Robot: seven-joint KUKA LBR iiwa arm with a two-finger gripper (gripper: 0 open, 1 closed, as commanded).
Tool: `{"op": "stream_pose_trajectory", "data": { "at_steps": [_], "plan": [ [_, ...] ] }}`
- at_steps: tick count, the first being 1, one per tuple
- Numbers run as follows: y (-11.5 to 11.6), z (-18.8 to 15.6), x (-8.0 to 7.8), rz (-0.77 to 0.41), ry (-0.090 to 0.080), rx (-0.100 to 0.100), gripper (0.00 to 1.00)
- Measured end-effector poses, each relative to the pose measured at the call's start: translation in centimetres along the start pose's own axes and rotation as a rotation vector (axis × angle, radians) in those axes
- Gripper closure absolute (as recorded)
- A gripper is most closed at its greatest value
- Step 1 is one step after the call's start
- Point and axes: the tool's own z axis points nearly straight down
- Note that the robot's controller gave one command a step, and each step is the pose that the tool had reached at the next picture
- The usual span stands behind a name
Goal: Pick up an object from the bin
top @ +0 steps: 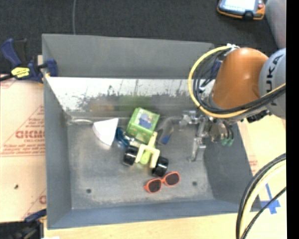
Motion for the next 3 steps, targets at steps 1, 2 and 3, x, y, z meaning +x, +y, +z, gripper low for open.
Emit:
{"op": "stream_pose_trajectory", "data": {
  "at_steps": [1,2,3],
  "plan": [
    [0.0,0.0,0.0,0.0,0.0,0.0,0.0],
    [2.3,7.8,1.7,0.065,0.004,-0.002,0.0],
    [2.3,7.1,-0.7,0.181,-0.015,0.0,0.0]
  ]
}}
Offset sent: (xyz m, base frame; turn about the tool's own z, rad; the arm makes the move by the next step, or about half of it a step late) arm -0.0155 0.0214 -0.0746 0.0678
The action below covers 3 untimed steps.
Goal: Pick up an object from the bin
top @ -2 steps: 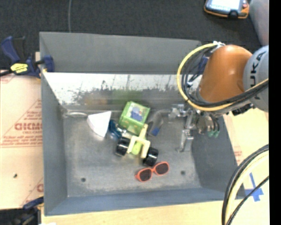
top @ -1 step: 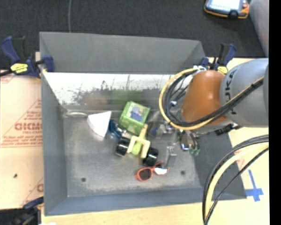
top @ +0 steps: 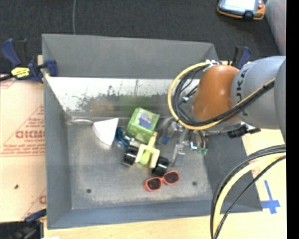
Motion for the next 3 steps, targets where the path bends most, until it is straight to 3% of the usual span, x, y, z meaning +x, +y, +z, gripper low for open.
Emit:
{"op": "stream_pose_trajectory", "data": {
  "at_steps": [1,2,3],
  "plan": [
    [2.3,2.7,-1.5,-0.341,0.007,-0.001,0.0],
    [3.3,2.3,-4.3,-0.276,-0.007,0.0,0.0],
    [5.0,2.9,-2.5,-0.058,0.004,0.0,0.0]
  ]
}}
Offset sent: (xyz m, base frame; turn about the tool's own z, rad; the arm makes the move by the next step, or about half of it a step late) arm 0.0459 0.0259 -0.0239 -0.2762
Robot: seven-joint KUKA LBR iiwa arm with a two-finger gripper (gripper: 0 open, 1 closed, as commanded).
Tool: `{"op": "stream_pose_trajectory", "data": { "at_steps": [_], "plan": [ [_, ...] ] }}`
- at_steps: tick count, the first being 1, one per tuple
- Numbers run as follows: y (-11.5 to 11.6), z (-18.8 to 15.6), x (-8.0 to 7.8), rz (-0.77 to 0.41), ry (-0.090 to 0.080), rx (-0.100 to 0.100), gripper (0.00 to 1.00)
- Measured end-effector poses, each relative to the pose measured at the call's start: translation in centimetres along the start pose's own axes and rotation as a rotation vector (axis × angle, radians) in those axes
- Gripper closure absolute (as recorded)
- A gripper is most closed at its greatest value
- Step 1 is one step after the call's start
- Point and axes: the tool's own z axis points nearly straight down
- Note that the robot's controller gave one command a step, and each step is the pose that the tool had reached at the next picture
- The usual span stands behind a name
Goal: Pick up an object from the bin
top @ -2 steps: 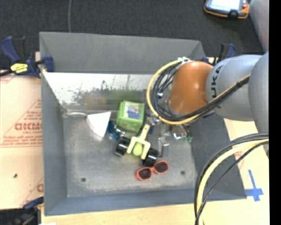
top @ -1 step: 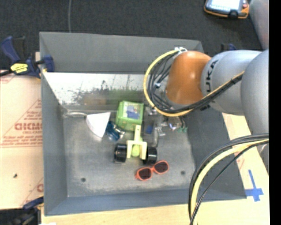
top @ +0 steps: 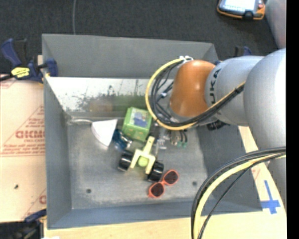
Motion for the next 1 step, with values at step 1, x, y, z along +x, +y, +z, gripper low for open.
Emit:
{"op": "stream_pose_trajectory", "data": {
  "at_steps": [1],
  "plan": [
    [-0.43,-0.78,-1.45,-0.215,-0.015,0.002,0.0]
  ]
}}
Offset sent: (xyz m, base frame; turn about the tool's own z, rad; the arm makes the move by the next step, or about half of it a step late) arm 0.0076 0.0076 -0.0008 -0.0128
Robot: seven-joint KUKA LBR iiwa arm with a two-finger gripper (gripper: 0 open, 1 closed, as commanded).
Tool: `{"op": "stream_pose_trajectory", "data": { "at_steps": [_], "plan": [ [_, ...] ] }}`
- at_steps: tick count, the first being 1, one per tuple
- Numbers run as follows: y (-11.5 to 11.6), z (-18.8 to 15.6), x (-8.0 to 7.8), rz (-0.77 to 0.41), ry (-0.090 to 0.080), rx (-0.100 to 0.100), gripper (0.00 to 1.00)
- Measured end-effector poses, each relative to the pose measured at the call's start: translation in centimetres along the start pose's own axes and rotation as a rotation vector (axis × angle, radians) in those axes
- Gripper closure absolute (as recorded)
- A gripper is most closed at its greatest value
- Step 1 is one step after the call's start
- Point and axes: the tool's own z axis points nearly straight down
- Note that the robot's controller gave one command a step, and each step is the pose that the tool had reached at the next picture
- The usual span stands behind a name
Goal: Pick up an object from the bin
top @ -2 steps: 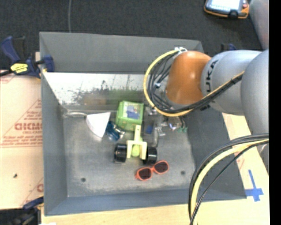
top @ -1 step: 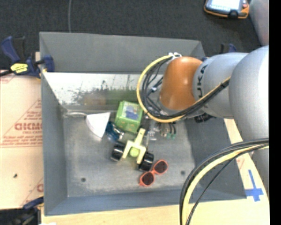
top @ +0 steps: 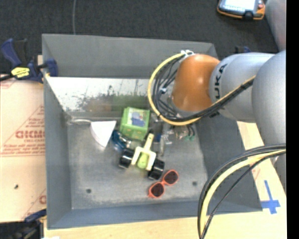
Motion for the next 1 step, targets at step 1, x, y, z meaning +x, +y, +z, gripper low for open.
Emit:
{"op": "stream_pose_trajectory", "data": {
  "at_steps": [1],
  "plan": [
    [1.31,0.73,0.38,0.202,0.01,-0.002,0.0]
  ]
}}
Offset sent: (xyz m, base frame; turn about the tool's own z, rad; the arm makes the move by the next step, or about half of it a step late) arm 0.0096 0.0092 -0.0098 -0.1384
